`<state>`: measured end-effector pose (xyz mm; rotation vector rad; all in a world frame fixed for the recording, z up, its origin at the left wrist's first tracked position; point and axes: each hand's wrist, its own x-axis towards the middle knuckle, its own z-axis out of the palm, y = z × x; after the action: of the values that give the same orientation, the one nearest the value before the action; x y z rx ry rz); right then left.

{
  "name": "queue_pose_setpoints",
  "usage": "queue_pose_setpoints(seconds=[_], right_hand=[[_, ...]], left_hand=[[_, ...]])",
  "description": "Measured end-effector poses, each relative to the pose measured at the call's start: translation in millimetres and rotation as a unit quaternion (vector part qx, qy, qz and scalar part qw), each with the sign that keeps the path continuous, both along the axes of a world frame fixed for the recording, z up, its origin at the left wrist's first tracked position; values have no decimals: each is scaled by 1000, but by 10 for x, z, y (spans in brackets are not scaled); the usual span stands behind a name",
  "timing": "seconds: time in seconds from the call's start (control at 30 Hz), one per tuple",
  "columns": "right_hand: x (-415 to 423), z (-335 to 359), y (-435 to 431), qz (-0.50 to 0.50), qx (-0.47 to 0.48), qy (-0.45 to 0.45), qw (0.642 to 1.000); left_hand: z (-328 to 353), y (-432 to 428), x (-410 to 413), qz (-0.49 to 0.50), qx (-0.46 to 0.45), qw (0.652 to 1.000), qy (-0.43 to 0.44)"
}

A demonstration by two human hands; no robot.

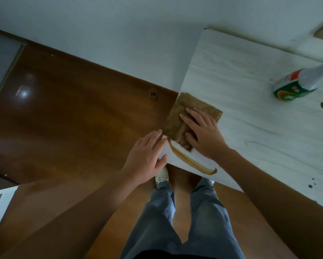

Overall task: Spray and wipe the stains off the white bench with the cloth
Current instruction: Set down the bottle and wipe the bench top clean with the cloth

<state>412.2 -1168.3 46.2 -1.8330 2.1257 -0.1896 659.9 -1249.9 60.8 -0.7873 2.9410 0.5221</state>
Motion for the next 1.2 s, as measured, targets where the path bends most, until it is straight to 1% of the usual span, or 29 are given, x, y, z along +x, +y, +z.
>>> queue_pose_setpoints(seconds=[0.03, 0.07, 0.13, 0.2, 0.27, 0.3, 0.4, 0.47, 0.57, 0.67, 0.73, 0.8, 0.87, 0.93, 1.03, 1.13, 1.2], right_hand=[[-114, 4, -62, 11, 3, 10, 1000], [-198, 3, -157, 2, 5, 17, 1000], [-218, -5, -398, -67, 1, 10, 998], [-32, -13, -589, -154, -2, 3, 988], [194, -14, -609, -190, 2, 6, 982], [293, -10, -537, -179, 0, 9, 984], [521, 21, -110, -95, -12, 3, 995], [626, 58, 237, -55, 11, 3, 998], [689, 117, 693, -24, 32, 3, 999], [533, 145, 796, 0, 33, 2, 999], [438, 145, 651, -13, 23, -4, 1000], [457, 119, 456, -48, 18, -6, 999], [583, 67, 324, -91, 8, -8, 996], [739, 23, 313, -124, 3, -2, 992], [887, 28, 530, -101, -4, 2, 995], [860, 61, 891, -64, 1, 6, 998], [772, 78, 1123, -87, 3, -2, 996]], left_hand=[[-16, 14, 50, -15, -2, 1000, -2], [-29, 21, 89, -26, -4, 1000, -5], [-46, 26, 140, -29, -5, 1000, -6], [-63, 42, 178, -15, 2, 1000, -4], [-83, 75, 210, -15, 15, 1000, -12], [-95, 94, 228, -21, 20, 999, -19], [-113, 105, 285, -44, 23, 998, -39], [-118, 68, 322, -62, 24, 997, -44], [-130, -1, 374, -74, 28, 996, -38], [-119, -38, 400, -67, 17, 997, -25], [-93, -34, 401, -60, 11, 998, -22], [-63, -15, 405, -55, 14, 998, -10], [-30, -19, 393, -49, 21, 999, 11], [7, -86, 313, -39, 24, 999, 13], [60, -273, 94, -27, 29, 999, -13], [77, -457, -117, -79, 15, 997, -15], [61, -531, -179, -127, -2, 992, -17]])
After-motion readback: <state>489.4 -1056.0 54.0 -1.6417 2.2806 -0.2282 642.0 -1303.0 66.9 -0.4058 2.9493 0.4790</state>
